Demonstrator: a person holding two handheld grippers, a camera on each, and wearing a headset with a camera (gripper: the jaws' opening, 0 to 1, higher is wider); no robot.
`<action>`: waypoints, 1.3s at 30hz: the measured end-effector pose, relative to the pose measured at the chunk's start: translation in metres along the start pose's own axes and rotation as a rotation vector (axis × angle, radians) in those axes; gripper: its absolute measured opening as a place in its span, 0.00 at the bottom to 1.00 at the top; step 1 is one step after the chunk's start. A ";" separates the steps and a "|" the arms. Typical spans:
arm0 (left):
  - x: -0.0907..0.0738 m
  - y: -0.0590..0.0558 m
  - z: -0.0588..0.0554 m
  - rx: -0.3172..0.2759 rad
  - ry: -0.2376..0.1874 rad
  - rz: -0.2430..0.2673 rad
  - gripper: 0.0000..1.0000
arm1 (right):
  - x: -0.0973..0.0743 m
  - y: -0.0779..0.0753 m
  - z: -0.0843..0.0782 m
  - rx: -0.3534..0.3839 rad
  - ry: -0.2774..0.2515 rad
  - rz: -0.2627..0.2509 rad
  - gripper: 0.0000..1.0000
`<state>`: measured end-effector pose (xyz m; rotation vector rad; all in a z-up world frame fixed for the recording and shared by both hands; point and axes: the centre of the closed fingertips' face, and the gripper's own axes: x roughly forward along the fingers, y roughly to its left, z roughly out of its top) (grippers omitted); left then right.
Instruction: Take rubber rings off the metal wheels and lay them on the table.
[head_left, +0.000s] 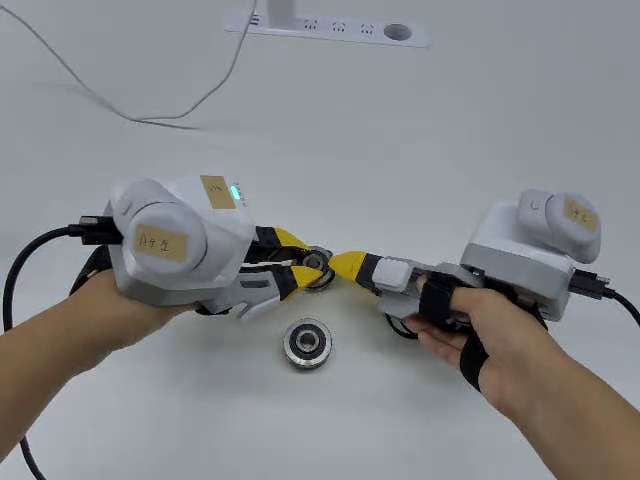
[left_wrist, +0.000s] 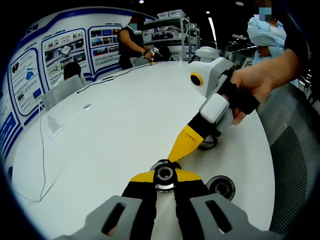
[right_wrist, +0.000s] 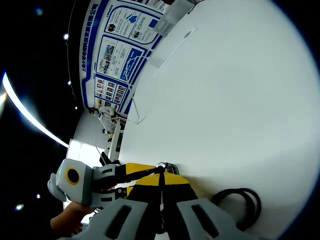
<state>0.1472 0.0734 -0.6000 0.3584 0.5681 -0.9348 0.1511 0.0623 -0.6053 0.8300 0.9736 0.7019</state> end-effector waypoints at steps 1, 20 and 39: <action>0.000 0.000 0.000 0.000 0.000 0.000 0.12 | 0.000 0.001 0.000 -0.004 -0.001 0.002 0.00; 0.000 0.000 0.000 -0.001 -0.002 -0.006 0.12 | 0.004 0.013 -0.004 -0.031 0.019 0.041 0.00; 0.000 0.000 0.000 0.003 -0.003 -0.006 0.13 | -0.001 0.020 -0.007 -0.059 0.041 0.085 0.00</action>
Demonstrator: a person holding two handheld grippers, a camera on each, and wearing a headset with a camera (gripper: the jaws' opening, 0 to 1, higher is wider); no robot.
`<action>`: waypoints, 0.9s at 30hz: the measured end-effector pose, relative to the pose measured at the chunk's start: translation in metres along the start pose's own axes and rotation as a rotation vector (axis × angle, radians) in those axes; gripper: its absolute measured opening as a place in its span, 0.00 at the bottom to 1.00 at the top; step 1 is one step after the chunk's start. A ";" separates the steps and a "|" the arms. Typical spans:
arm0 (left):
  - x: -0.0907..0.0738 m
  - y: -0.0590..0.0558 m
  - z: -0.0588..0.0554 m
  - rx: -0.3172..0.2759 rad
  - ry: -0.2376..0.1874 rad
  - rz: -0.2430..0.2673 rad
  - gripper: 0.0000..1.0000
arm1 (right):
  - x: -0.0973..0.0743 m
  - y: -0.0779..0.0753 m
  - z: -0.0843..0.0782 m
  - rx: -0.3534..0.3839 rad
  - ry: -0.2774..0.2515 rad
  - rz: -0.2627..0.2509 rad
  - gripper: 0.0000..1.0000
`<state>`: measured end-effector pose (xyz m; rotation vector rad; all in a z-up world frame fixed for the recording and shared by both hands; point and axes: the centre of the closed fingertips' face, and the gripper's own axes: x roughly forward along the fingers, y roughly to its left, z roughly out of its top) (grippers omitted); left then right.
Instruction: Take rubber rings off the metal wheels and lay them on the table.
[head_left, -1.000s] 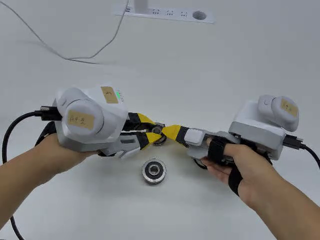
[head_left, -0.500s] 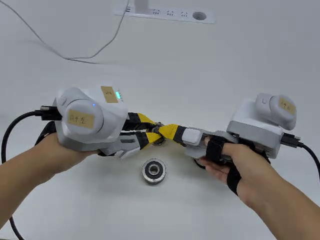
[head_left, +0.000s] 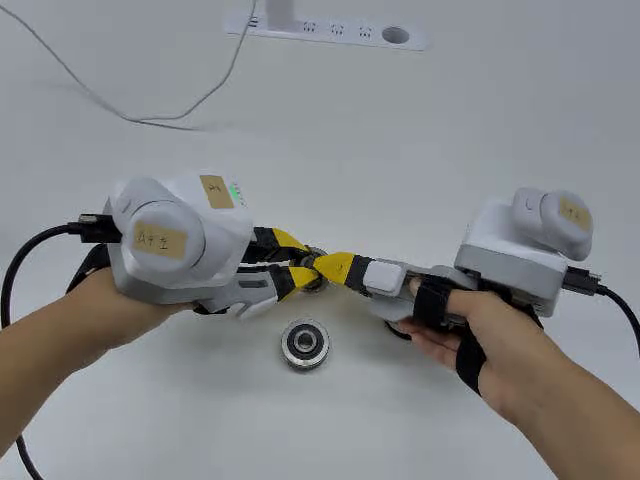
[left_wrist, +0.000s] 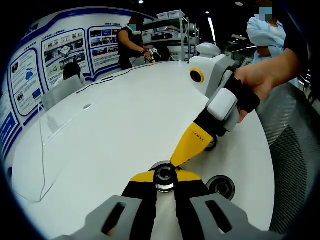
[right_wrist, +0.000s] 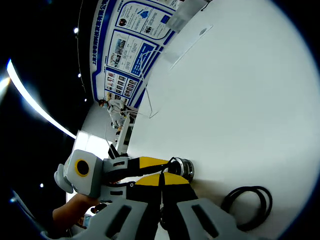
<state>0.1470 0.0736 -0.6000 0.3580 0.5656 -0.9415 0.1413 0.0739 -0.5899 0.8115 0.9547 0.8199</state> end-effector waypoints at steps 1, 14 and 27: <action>0.000 0.000 0.000 0.001 0.000 0.000 0.13 | 0.000 0.001 0.000 -0.002 0.003 0.005 0.00; 0.002 0.003 -0.001 -0.018 0.016 0.014 0.13 | 0.001 -0.010 0.005 0.033 -0.022 -0.049 0.01; -0.012 0.011 0.000 -0.013 0.010 0.027 0.20 | 0.004 -0.014 0.007 0.018 -0.031 -0.080 0.01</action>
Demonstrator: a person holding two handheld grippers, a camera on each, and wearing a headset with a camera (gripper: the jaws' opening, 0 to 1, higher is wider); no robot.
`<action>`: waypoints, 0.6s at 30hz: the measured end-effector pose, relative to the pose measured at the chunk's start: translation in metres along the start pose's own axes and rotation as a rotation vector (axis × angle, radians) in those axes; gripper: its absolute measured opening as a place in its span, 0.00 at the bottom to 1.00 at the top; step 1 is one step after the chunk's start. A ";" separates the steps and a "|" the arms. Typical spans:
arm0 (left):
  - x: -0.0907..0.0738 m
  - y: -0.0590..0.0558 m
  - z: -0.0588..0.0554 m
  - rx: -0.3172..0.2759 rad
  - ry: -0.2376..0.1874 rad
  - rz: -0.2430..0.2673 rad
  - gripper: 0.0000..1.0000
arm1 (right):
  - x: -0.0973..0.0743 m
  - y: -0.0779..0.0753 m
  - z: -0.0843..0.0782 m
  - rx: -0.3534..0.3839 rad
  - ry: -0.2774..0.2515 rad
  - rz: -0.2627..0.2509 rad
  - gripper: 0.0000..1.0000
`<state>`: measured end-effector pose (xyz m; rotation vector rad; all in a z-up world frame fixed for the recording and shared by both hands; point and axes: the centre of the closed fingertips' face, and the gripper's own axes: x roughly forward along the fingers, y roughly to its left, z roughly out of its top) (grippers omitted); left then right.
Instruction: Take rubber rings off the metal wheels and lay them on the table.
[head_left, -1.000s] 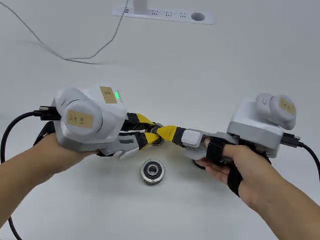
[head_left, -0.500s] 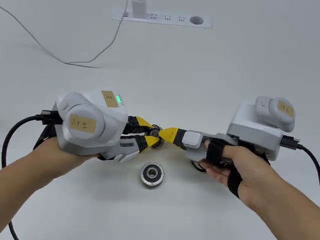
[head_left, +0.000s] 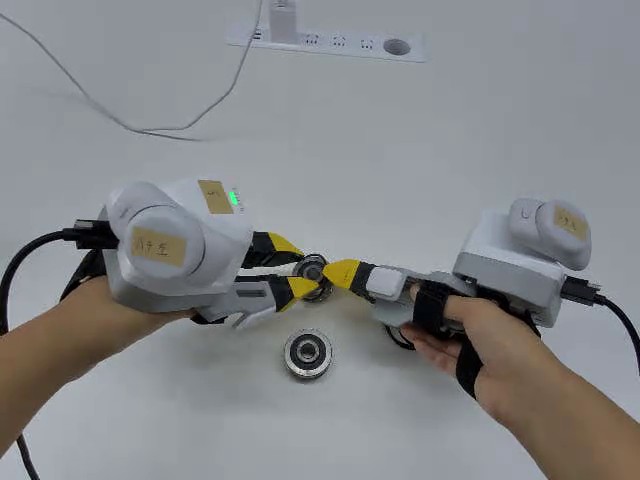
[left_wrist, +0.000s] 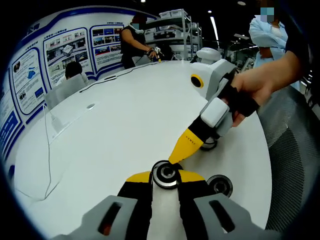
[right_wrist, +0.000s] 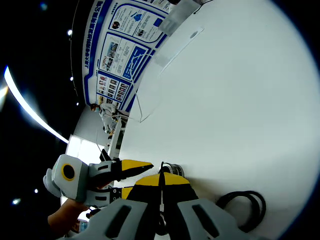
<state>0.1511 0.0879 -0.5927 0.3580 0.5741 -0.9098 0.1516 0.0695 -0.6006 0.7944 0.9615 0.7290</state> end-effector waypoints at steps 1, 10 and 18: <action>-0.002 0.002 0.000 0.001 -0.003 0.004 0.20 | 0.000 0.000 0.000 0.000 0.000 0.000 0.01; -0.019 0.018 0.007 -0.029 -0.037 0.072 0.25 | 0.004 0.006 -0.005 -0.016 0.012 0.010 0.01; -0.023 0.019 0.008 -0.039 -0.040 0.088 0.25 | 0.007 0.019 -0.009 -0.003 0.032 0.071 0.01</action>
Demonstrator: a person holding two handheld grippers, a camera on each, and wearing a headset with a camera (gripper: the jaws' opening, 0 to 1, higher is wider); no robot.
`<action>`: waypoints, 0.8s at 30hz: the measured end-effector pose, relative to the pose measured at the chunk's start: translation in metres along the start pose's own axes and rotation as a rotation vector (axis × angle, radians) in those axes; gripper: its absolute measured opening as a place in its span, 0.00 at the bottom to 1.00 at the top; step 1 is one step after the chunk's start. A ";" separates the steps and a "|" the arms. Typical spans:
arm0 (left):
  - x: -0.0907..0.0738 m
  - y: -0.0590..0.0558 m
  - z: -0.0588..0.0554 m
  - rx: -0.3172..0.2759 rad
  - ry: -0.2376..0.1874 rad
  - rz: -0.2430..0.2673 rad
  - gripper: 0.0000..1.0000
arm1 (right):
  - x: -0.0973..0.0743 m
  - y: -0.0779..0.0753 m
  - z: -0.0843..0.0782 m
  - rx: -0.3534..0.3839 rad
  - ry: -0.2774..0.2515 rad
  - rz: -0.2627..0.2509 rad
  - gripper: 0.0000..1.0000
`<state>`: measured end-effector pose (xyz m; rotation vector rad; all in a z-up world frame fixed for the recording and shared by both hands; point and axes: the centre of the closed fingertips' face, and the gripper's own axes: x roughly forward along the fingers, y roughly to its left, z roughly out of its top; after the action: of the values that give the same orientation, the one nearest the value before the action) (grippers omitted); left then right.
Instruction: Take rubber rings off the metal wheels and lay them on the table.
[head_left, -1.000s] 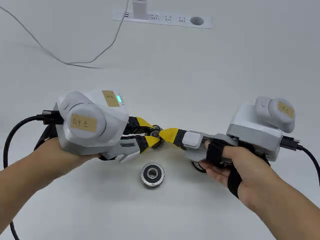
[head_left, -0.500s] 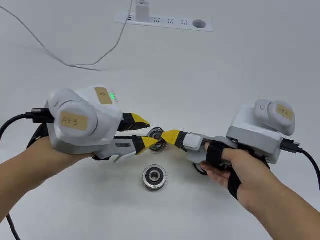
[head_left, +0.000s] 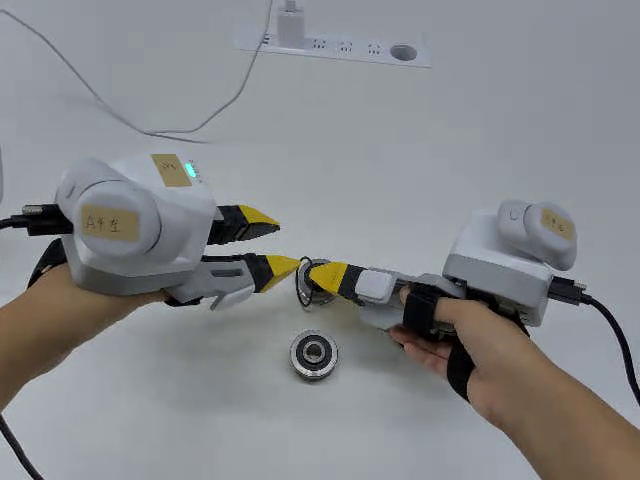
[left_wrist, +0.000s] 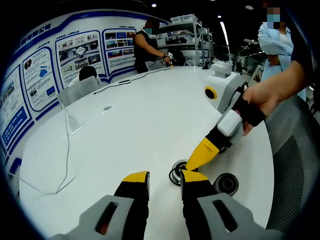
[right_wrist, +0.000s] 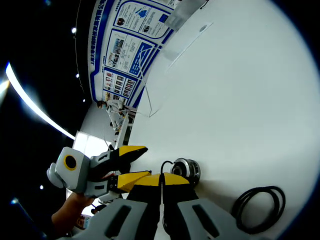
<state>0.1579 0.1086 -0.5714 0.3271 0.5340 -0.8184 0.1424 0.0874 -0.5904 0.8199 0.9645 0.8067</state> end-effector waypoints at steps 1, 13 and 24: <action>0.000 0.000 0.000 -0.001 -0.001 0.000 0.25 | -0.001 0.001 0.001 0.000 -0.004 0.002 0.01; -0.006 -0.004 0.012 -0.017 -0.056 -0.004 0.31 | -0.023 0.002 0.022 0.057 -0.083 0.035 0.01; -0.019 -0.005 0.023 -0.064 -0.141 -0.002 0.42 | -0.054 -0.018 0.029 0.141 -0.166 -0.016 0.01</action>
<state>0.1504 0.1064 -0.5423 0.2086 0.4275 -0.8177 0.1541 0.0265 -0.5764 0.9842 0.8857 0.6513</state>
